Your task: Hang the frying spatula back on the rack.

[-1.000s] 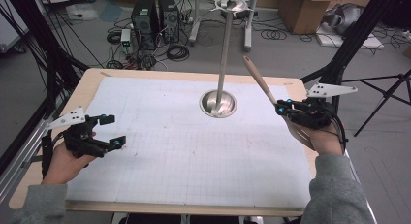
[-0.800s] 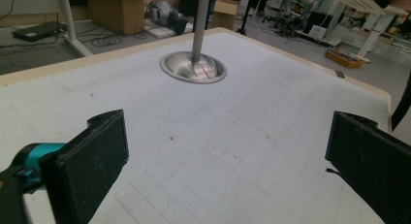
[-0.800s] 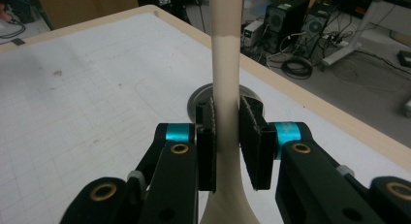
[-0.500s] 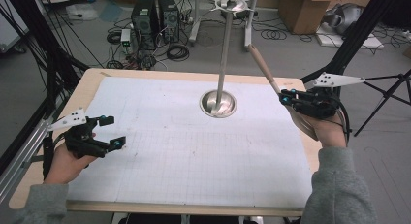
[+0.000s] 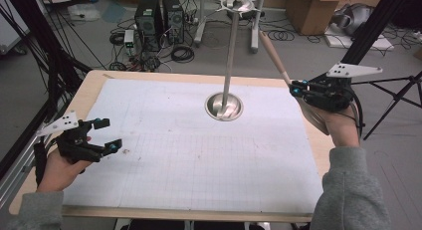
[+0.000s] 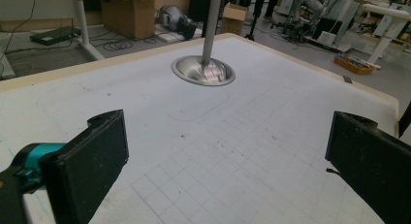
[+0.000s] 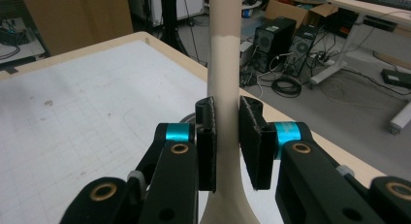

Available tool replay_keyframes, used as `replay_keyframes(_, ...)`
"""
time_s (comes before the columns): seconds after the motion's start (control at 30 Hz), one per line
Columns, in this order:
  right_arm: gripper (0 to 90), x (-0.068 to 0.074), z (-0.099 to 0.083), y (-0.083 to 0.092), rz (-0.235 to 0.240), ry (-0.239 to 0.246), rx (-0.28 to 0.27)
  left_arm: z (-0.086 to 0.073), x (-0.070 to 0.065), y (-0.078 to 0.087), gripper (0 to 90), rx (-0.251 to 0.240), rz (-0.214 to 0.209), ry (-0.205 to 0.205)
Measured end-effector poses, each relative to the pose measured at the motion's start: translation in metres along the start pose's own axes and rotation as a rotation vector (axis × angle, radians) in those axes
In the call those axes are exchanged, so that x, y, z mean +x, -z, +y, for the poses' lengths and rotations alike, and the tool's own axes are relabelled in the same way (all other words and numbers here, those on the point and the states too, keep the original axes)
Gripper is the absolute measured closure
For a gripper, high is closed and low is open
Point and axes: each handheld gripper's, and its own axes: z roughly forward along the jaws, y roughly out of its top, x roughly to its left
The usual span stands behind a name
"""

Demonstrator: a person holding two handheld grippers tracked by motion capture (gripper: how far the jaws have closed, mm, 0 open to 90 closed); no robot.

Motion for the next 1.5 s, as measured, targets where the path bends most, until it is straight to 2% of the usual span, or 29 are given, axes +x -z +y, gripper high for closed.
replay_keyframes(0.1, 77.9, 0.001, 0.008, -0.002, 0.014, 0.010, 0.006, 0.000, -0.001, 0.003, 2.1, -0.022, 0.013, -0.001)
replay_keyframes(0.17, 77.9, 0.002, 0.012, -0.003, 0.004, 0.025, 0.005, 0.001, -0.001, 0.004, 2.1, -0.023, 0.012, -0.002)
replay_keyframes(0.23, 77.9, 0.003, 0.016, -0.003, 0.001, 0.000, 0.006, 0.001, -0.002, 0.006, 2.2, -0.029, 0.009, -0.001)
replay_keyframes(0.3, 77.9, 0.000, 0.019, -0.005, -0.002, 0.032, -0.024, 0.001, -0.002, 0.008, 2.2, -0.029, 0.011, -0.001)
replay_keyframes(0.33, 77.9, 0.001, 0.019, -0.004, -0.008, 0.010, -0.014, 0.001, -0.002, 0.008, 2.1, -0.028, 0.011, 0.000)
replay_keyframes(0.4, 77.9, 0.000, 0.021, -0.003, -0.013, 0.002, -0.018, 0.000, -0.002, 0.009, 2.1, -0.026, 0.012, -0.001)
replay_keyframes(0.63, 77.9, -0.004, 0.029, -0.001, -0.016, 0.000, -0.044, -0.003, -0.004, 0.009, 2.2, -0.013, 0.013, 0.001)
replay_keyframes(0.77, 77.9, -0.004, 0.033, -0.001, -0.002, -0.016, -0.048, -0.004, -0.005, 0.009, 2.1, -0.009, 0.012, 0.002)
replay_keyframes(0.93, 77.9, -0.009, 0.036, -0.001, -0.008, -0.037, -0.072, -0.005, -0.005, 0.010, 2.2, -0.008, 0.017, 0.007)
replay_keyframes(1.2, 77.9, -0.013, 0.038, -0.004, -0.017, -0.056, -0.063, -0.006, -0.006, 0.013, 2.1, -0.007, 0.019, 0.008)
replay_keyframes(1.5, 77.9, -0.015, 0.038, -0.008, -0.017, -0.050, -0.057, -0.007, -0.006, 0.014, 2.2, -0.002, 0.021, 0.010)
